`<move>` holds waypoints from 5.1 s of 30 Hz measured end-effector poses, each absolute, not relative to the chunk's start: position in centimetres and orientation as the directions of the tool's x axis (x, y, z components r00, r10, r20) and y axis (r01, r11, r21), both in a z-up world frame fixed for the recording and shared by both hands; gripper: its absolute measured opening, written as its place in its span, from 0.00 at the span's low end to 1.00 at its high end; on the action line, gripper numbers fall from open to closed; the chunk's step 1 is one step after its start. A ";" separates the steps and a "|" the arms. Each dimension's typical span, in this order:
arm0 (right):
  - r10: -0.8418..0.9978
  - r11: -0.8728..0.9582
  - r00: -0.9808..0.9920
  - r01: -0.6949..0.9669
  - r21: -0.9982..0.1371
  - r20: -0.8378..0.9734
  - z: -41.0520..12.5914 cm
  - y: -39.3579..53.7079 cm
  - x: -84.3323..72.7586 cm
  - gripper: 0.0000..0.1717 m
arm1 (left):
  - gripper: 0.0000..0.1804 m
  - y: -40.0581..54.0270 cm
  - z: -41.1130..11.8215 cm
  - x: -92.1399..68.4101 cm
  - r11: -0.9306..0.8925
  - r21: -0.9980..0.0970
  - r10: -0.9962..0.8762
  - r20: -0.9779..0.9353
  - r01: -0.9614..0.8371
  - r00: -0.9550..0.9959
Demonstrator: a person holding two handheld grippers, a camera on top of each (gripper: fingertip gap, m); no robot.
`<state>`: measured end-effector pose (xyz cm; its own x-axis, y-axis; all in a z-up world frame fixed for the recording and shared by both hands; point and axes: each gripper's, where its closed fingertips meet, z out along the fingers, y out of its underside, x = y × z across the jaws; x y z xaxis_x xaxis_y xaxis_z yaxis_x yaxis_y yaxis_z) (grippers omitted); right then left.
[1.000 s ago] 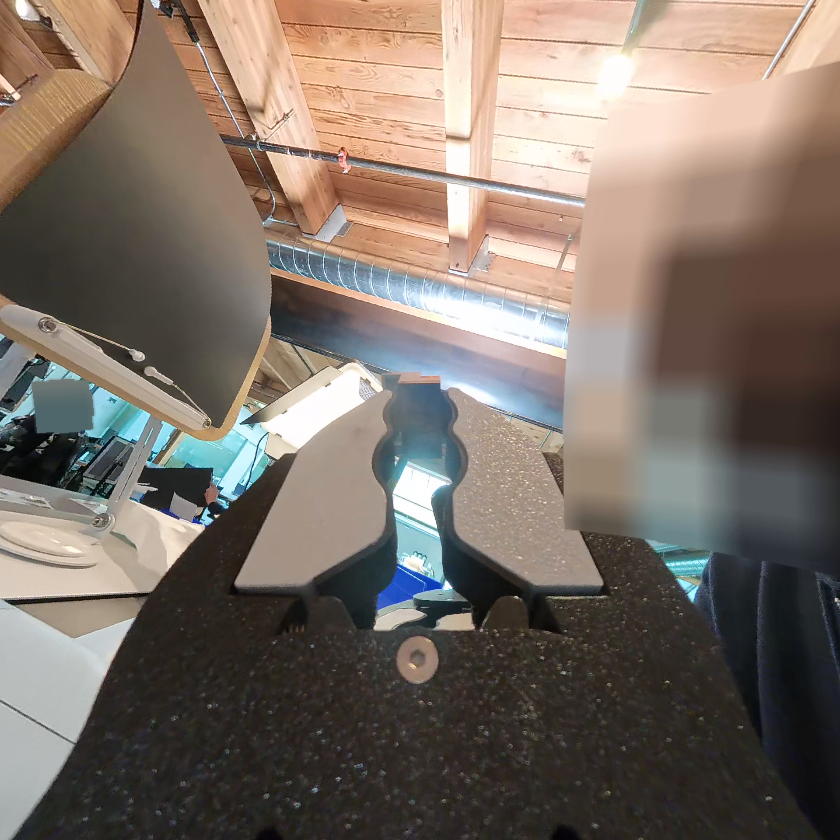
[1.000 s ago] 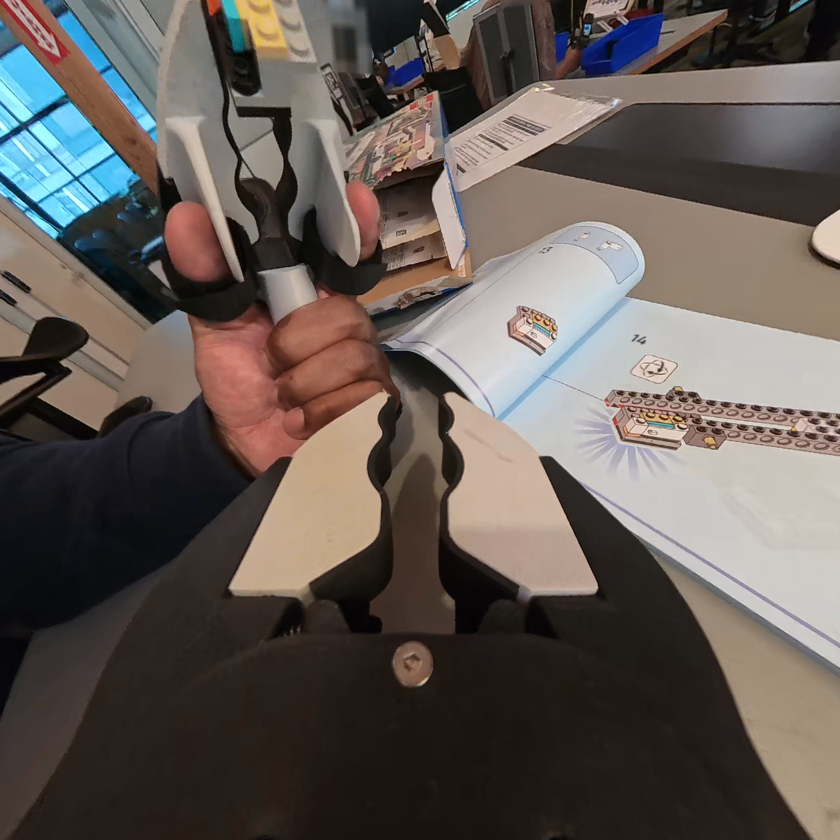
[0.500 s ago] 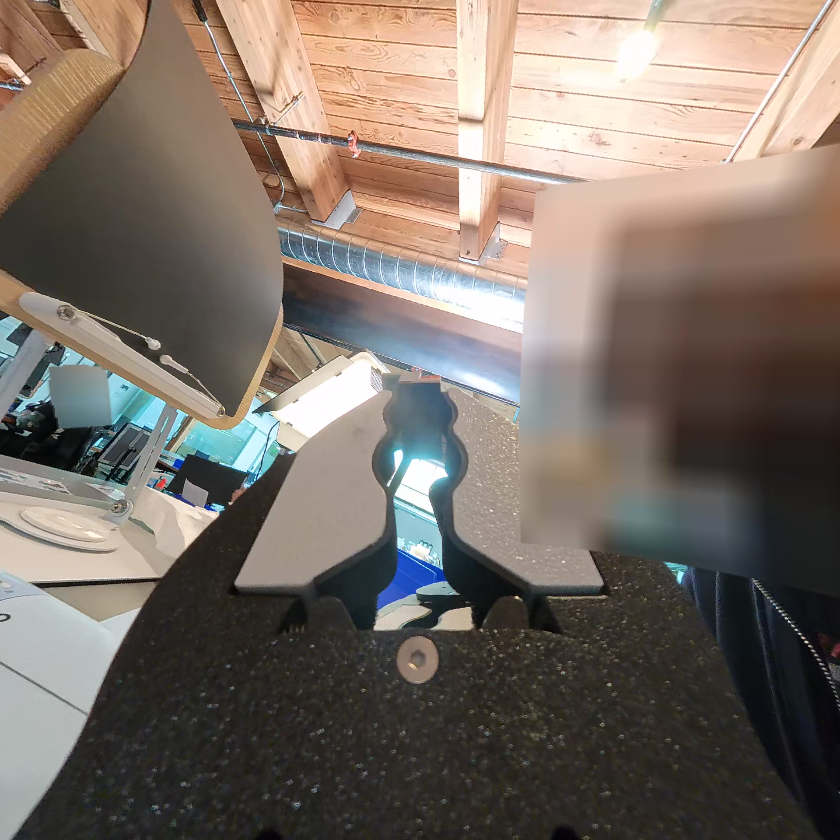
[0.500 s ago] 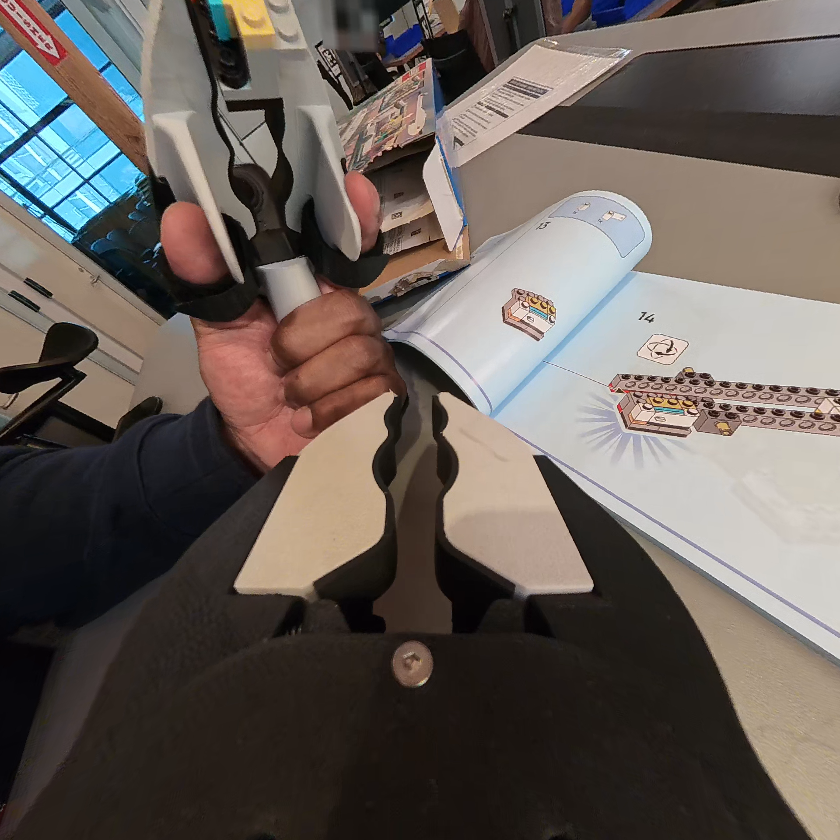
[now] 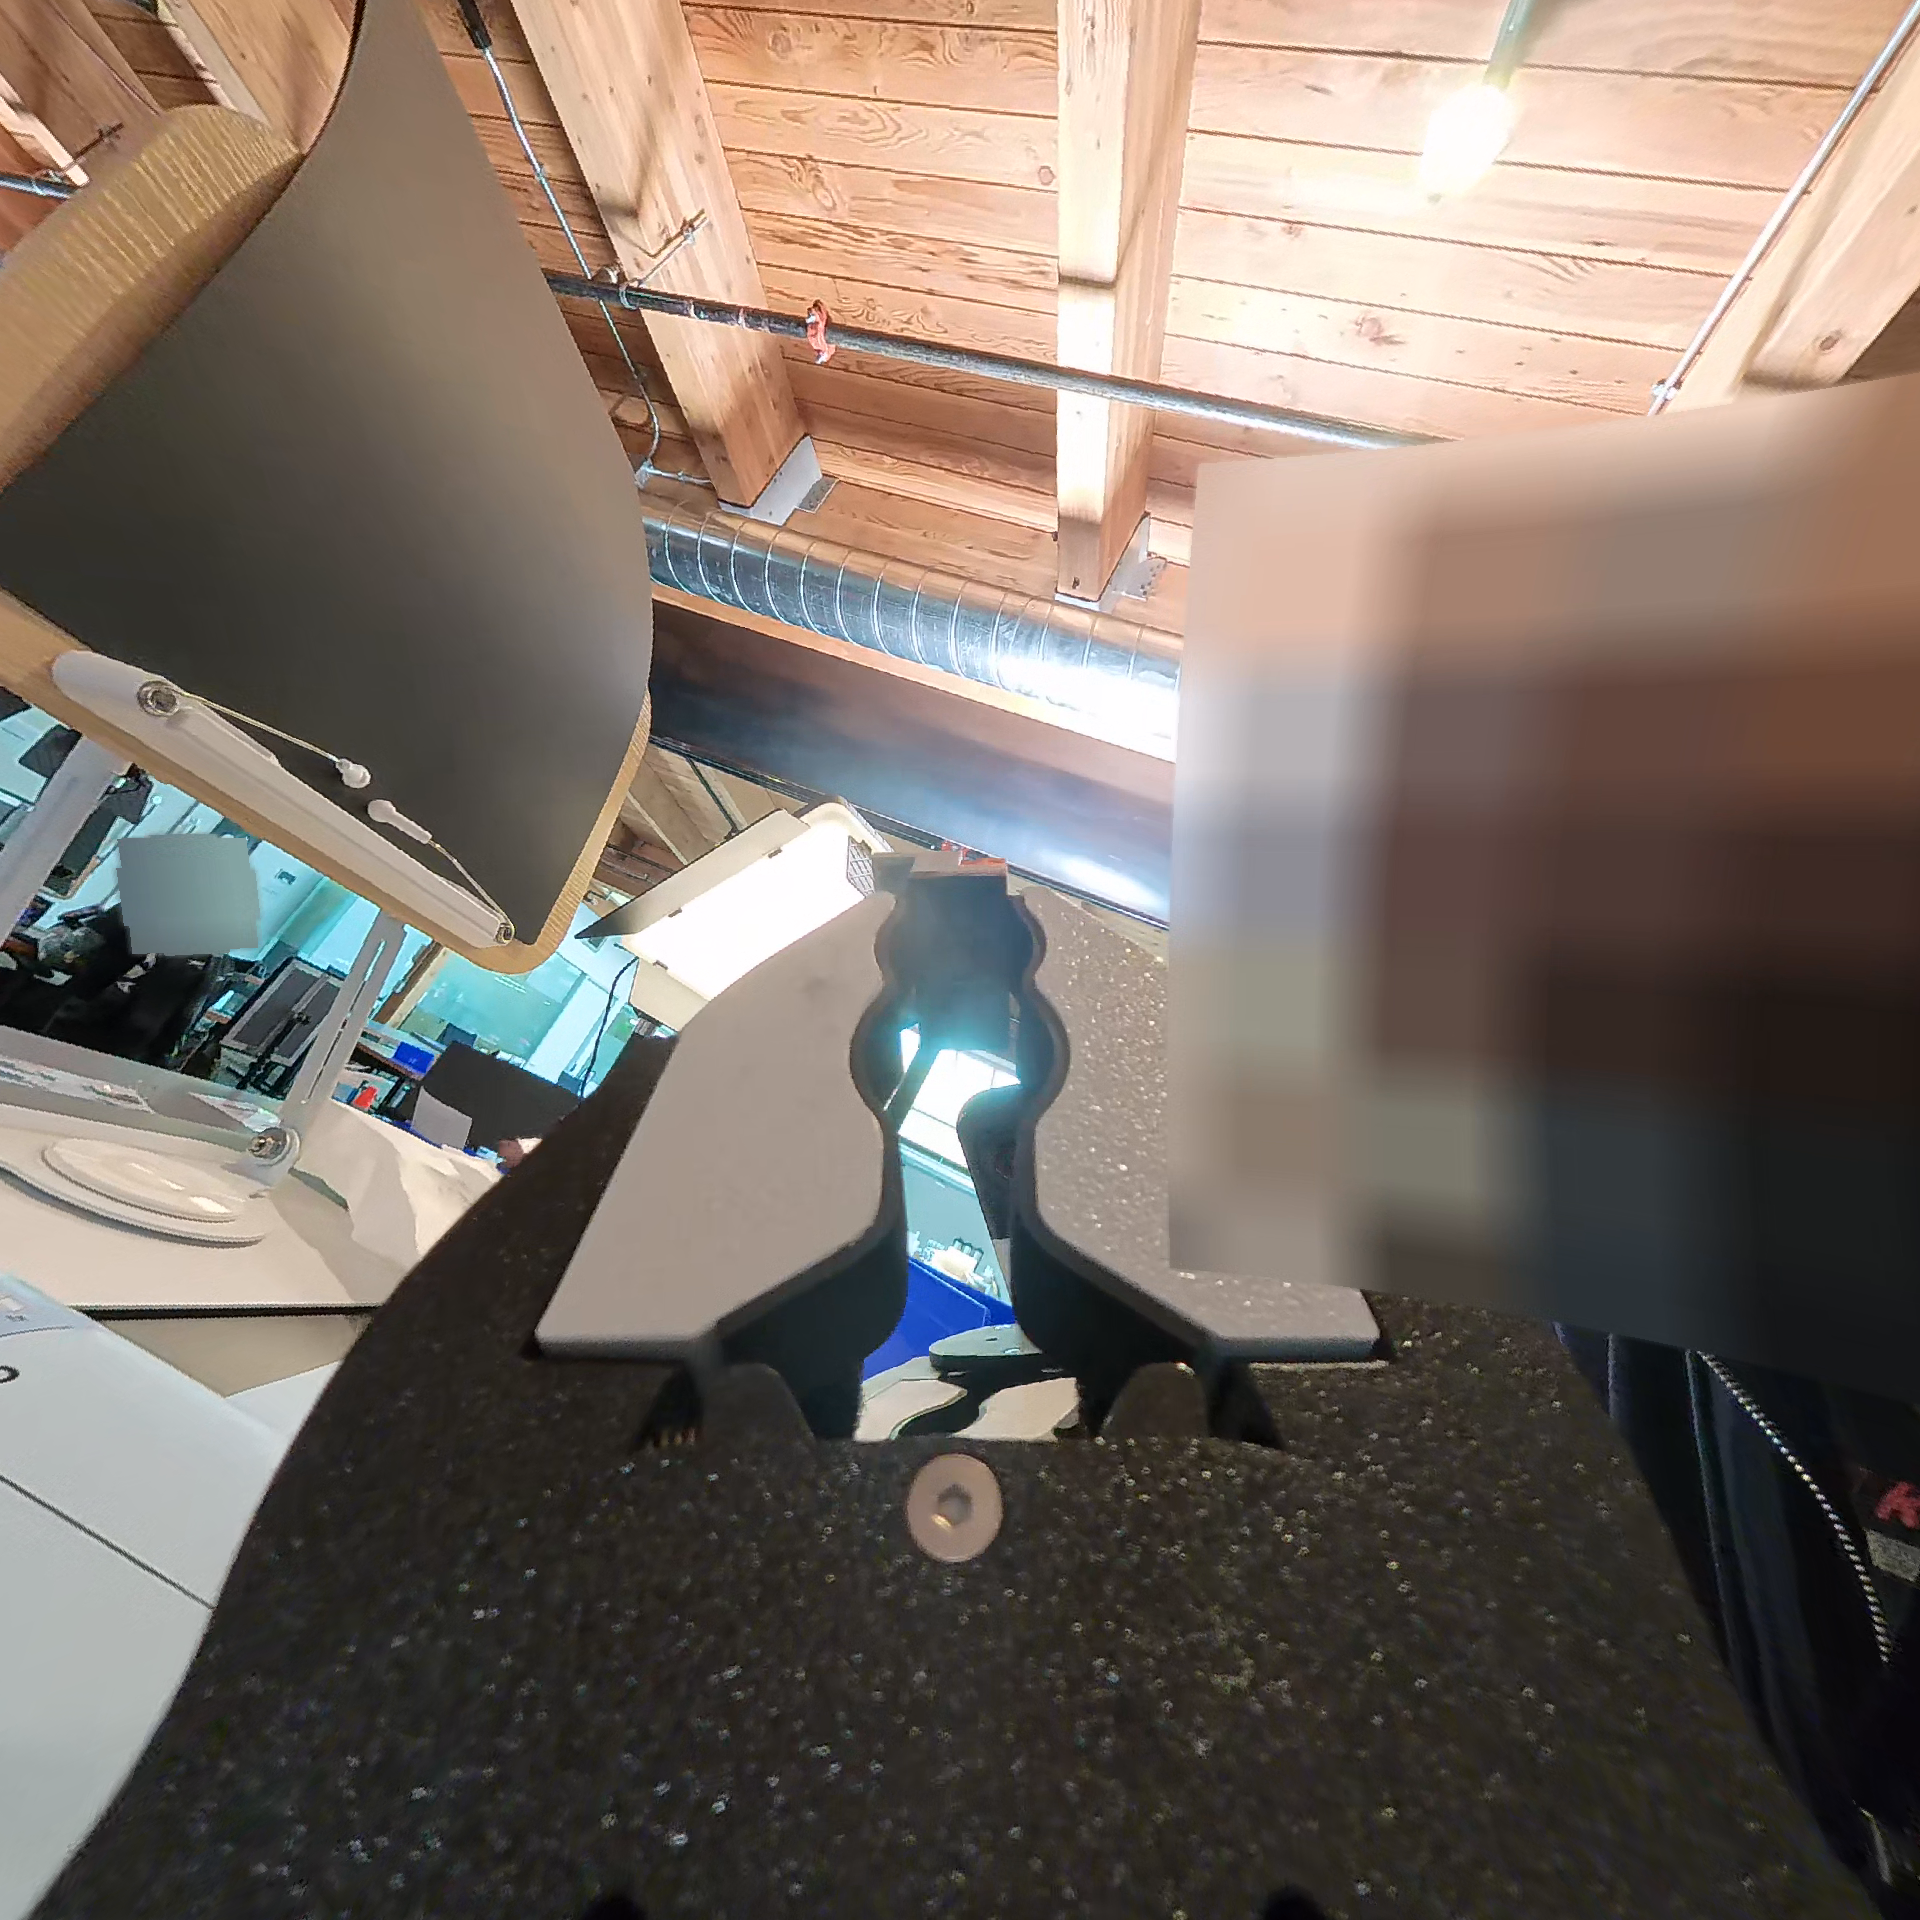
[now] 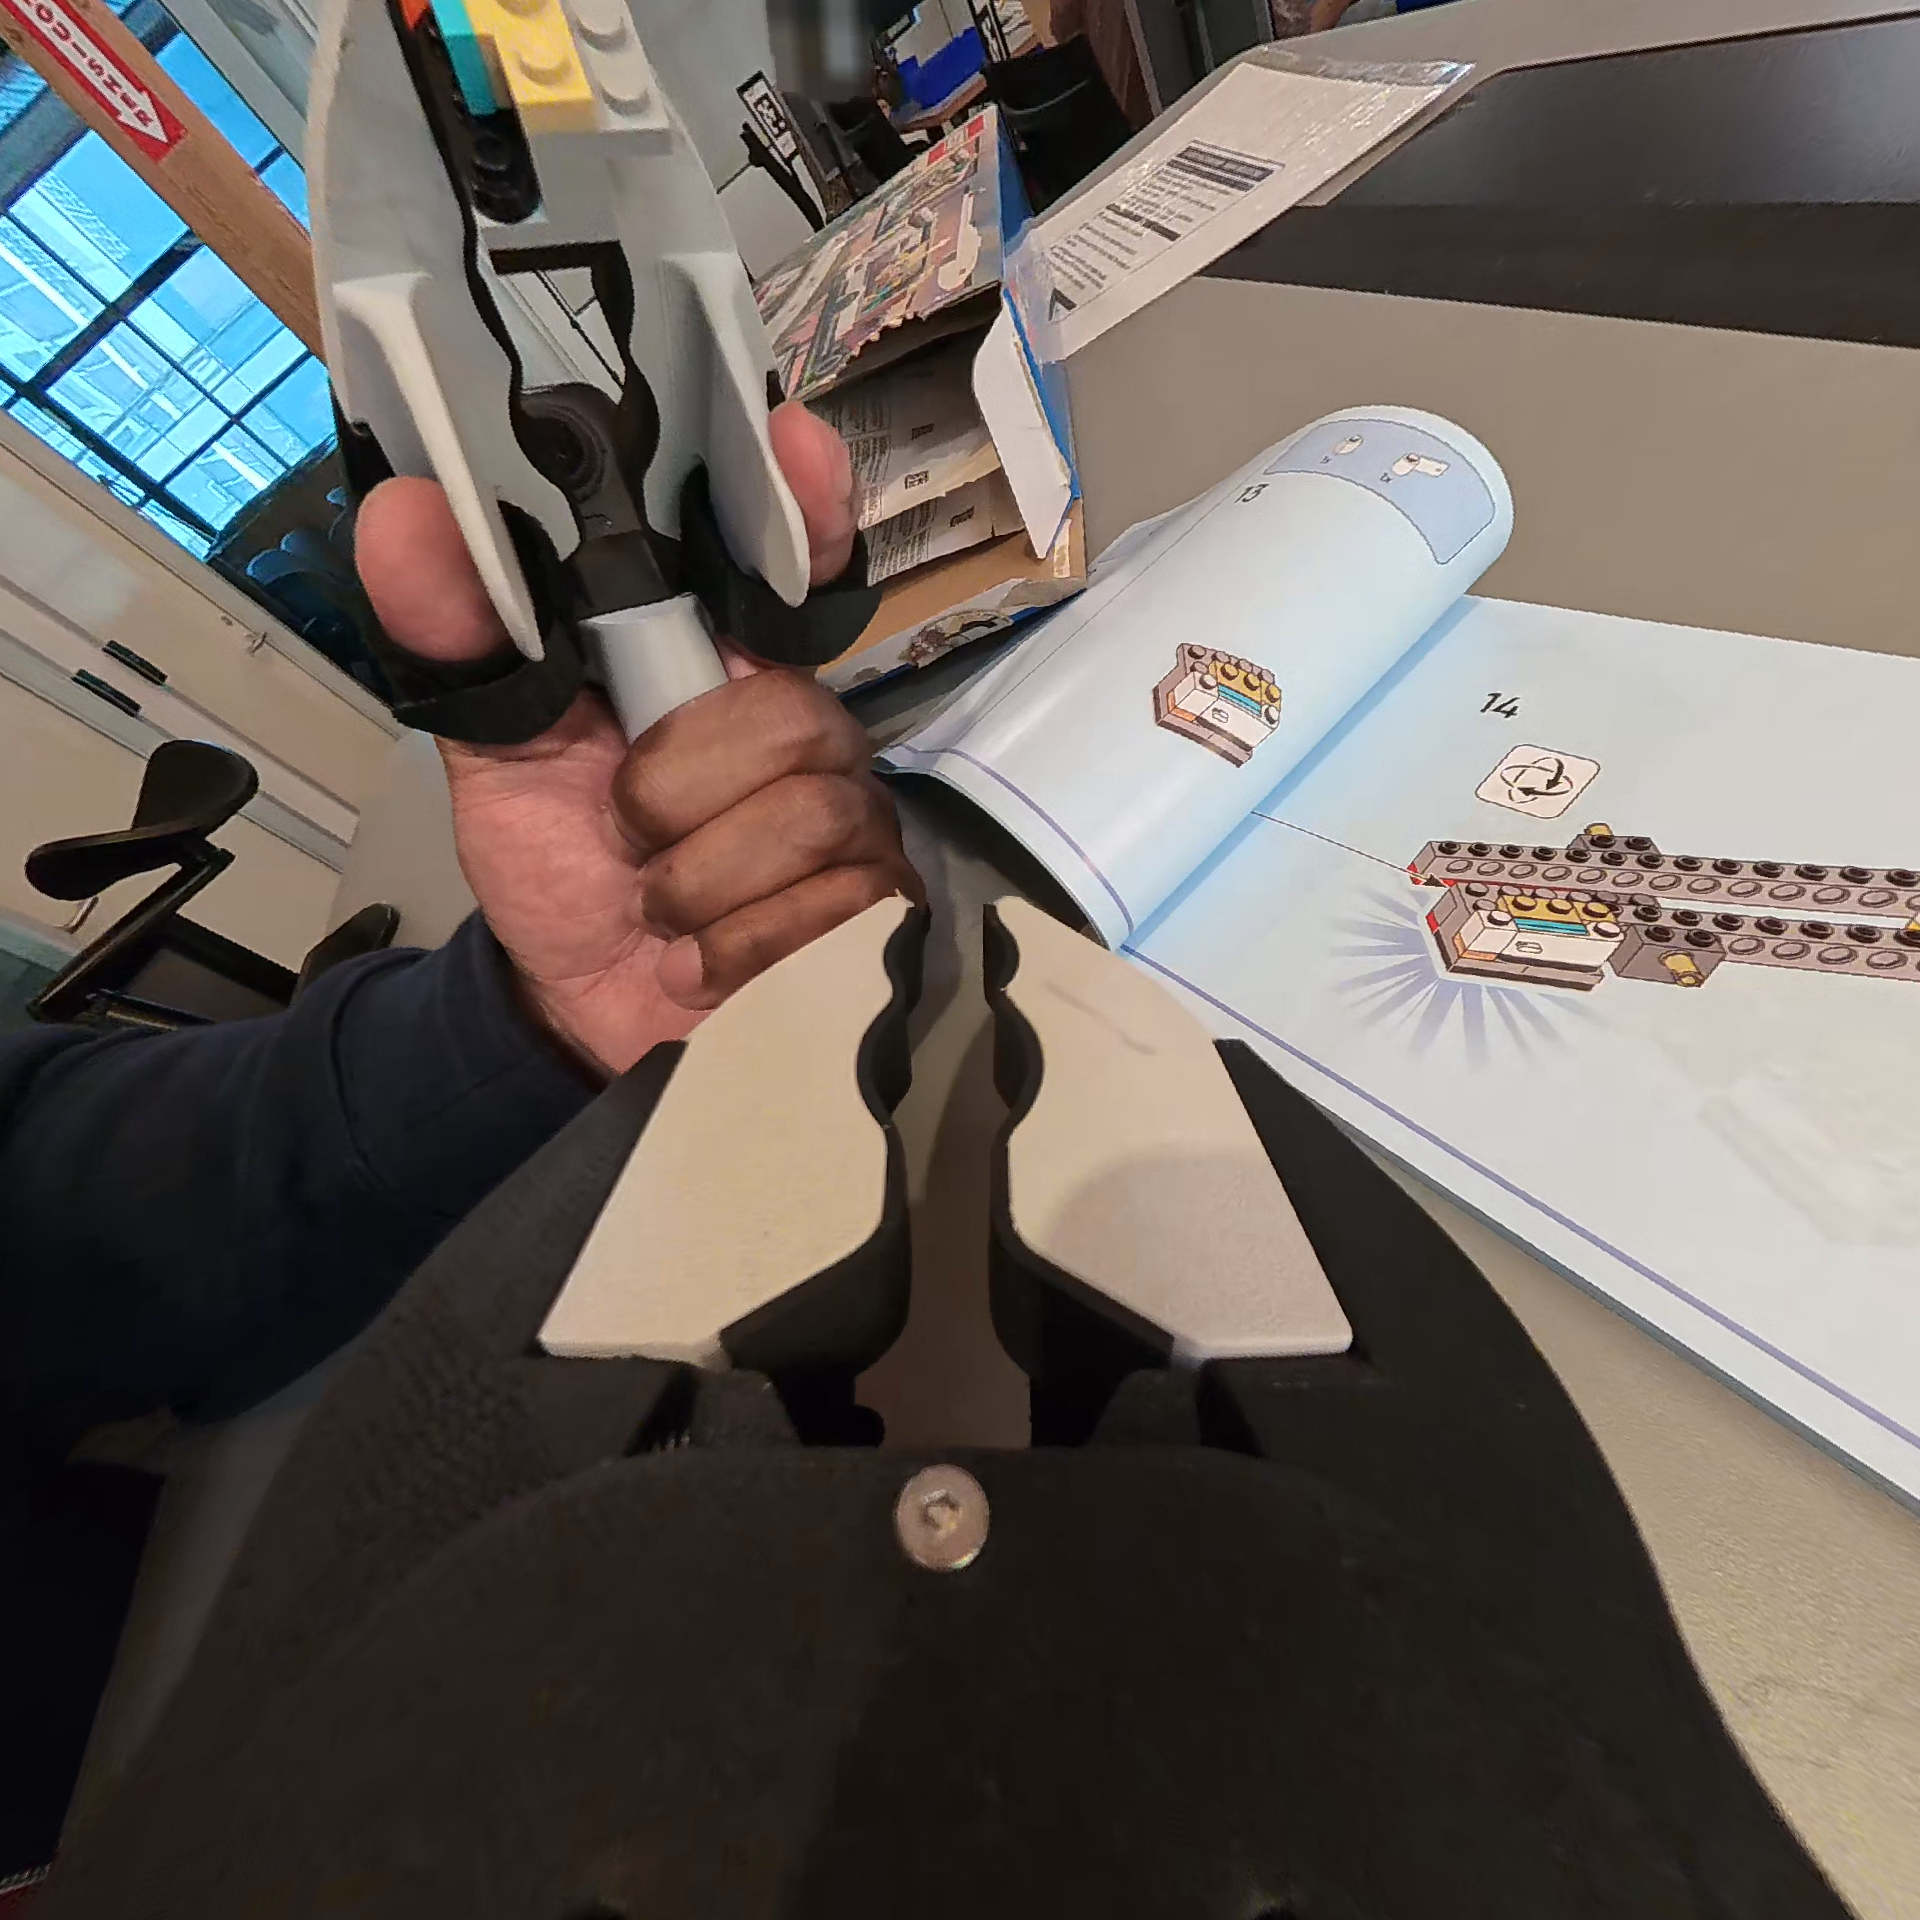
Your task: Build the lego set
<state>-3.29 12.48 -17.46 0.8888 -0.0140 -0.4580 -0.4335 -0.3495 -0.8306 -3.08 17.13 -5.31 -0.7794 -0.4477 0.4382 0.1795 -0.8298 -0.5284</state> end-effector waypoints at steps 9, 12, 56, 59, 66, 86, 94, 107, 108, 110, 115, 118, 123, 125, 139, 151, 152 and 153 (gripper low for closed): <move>-0.017 -0.357 0.888 -0.434 -0.827 -0.459 -17.6 12.6 -3.3 0.05 | 0.09 16.0 -5.3 -3.0 -0.809 -0.566 -0.453 0.424 0.161 -0.785; -0.018 -0.357 0.888 -0.436 -0.826 -0.460 -17.6 12.6 -3.2 0.05 | 0.09 15.8 -5.3 -2.9 -0.800 -0.578 -0.460 0.419 0.161 -0.782; -0.055 -0.279 0.828 -0.549 -0.788 -0.558 -17.0 12.4 -1.4 0.00 | 0.09 13.2 -6.2 -1.3 -0.648 -0.704 -0.685 0.371 0.290 -0.627; -0.054 -0.285 0.819 -0.560 -0.778 -0.571 -17.1 12.4 -1.4 0.00 | 0.09 12.8 -6.4 -0.9 -0.635 -0.722 -0.688 0.367 0.274 -0.626; -0.059 -0.312 0.812 -0.568 -0.762 -0.581 -17.5 12.8 -1.4 0.00 | 0.09 12.5 -6.8 -0.3 -0.626 -0.742 -0.680 0.370 0.239 -0.633; -0.059 -0.336 0.803 -0.575 -0.746 -0.593 -17.8 13.1 -1.4 0.00 | 0.09 12.6 -6.9 -0.3 -0.641 -0.737 -0.655 0.380 0.214 -0.654; -0.049 -0.337 0.792 -0.586 -0.737 -0.608 -17.7 13.0 -1.4 0.00 | 0.09 13.0 -6.9 -0.2 -0.662 -0.719 -0.641 0.399 0.210 -0.656; -0.052 -0.352 0.791 -0.586 -0.730 -0.610 -17.9 13.2 -1.5 0.00 | 0.09 13.0 -6.9 -0.4 -0.667 -0.715 -0.638 0.401 0.211 -0.657; -0.051 -0.353 0.791 -0.585 -0.730 -0.610 -17.9 13.2 -1.5 0.00 | 0.09 13.0 -6.9 -0.4 -0.667 -0.715 -0.638 0.401 0.210 -0.658; -0.050 -0.354 0.791 -0.585 -0.730 -0.610 -17.9 13.2 -1.5 0.00 | 0.09 13.0 -6.9 -0.5 -0.666 -0.716 -0.637 0.400 0.210 -0.659; -0.050 -0.356 0.789 -0.587 -0.727 -0.612 -18.0 13.2 -1.5 0.00 | 0.09 13.0 -6.9 -0.5 -0.667 -0.715 -0.637 0.401 0.209 -0.658; -0.051 -0.358 0.786 -0.591 -0.723 -0.617 -18.0 13.2 -1.4 0.00 | 0.09 13.1 -6.9 -0.4 -0.666 -0.716 -0.639 0.403 0.209 -0.656; -0.050 -0.362 0.783 -0.593 -0.720 -0.620 -18.1 13.2 -1.5 0.00 | 0.09 13.2 -7.0 -0.4 -0.669 -0.713 -0.639 0.407 0.210 -0.653; -0.049 -0.364 0.783 -0.592 -0.719 -0.621 -18.1 13.2 -1.5 0.00 | 0.09 13.2 -7.0 -0.4 -0.671 -0.711 -0.638 0.409 0.210 -0.652; -0.004 -0.352 0.792 -0.573 -0.740 -0.611 -17.5 13.0 -1.9 0.00 | 0.09 13.2 -7.2 0.4 -0.669 -0.713 -0.647 0.422 0.209 -0.635; -0.089 -0.490 0.966 -0.256 -0.833 -0.244 -7.5 -8.7 1.0 0.14 | 0.09 14.5 -7.6 0.4 -0.724 -0.667 -0.602 0.491 0.172 -0.630; -0.167 -0.553 0.972 -0.229 -0.801 -0.163 -6.8 -12.8 3.4 0.14 | 0.09 14.6 -7.6 0.5 -0.728 -0.665 -0.598 0.496 0.168 -0.630; -0.247 -0.630 0.966 -0.222 -0.744 -0.079 -6.4 -17.2 6.1 0.14 | 0.09 14.7 -7.6 0.6 -0.732 -0.662 -0.593 0.501 0.163 -0.631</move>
